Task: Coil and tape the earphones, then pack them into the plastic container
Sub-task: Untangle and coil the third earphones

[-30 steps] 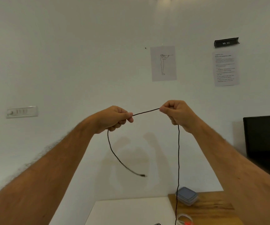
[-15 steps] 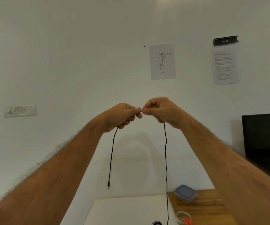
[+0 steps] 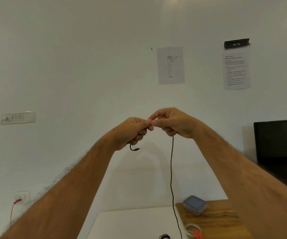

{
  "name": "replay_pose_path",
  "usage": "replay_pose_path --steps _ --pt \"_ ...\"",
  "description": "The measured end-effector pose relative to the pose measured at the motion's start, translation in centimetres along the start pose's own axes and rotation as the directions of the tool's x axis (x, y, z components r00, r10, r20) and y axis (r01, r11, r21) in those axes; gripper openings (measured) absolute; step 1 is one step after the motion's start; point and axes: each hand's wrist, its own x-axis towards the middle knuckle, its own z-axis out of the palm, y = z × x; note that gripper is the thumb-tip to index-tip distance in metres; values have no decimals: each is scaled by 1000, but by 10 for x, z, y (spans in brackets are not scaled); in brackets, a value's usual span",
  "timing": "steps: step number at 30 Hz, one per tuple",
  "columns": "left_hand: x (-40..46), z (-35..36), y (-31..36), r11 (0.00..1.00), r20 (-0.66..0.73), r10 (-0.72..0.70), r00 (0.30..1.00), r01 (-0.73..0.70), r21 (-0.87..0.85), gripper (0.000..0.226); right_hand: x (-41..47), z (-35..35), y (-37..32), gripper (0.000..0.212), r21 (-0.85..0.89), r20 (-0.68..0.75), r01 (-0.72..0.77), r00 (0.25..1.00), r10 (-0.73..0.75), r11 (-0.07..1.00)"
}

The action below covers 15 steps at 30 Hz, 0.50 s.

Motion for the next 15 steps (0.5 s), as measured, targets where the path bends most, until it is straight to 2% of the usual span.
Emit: replay_pose_path --steps 2,6,11,15 --pt "-1 0 2 1000 -16 18 1000 -19 -19 35 1 2 -7 14 -83 1 53 999 -53 995" --pt "-5 -1 -1 991 -23 3 1000 -6 -136 38 6 -2 -13 13 -88 -169 126 976 -140 988" --pt "-10 20 0 958 35 39 999 -28 -286 40 15 3 -9 15 -5 -339 211 920 -200 978" --pt "-13 40 10 943 -22 100 995 -102 -318 38 19 10 0 16 48 -417 247 886 -205 968"
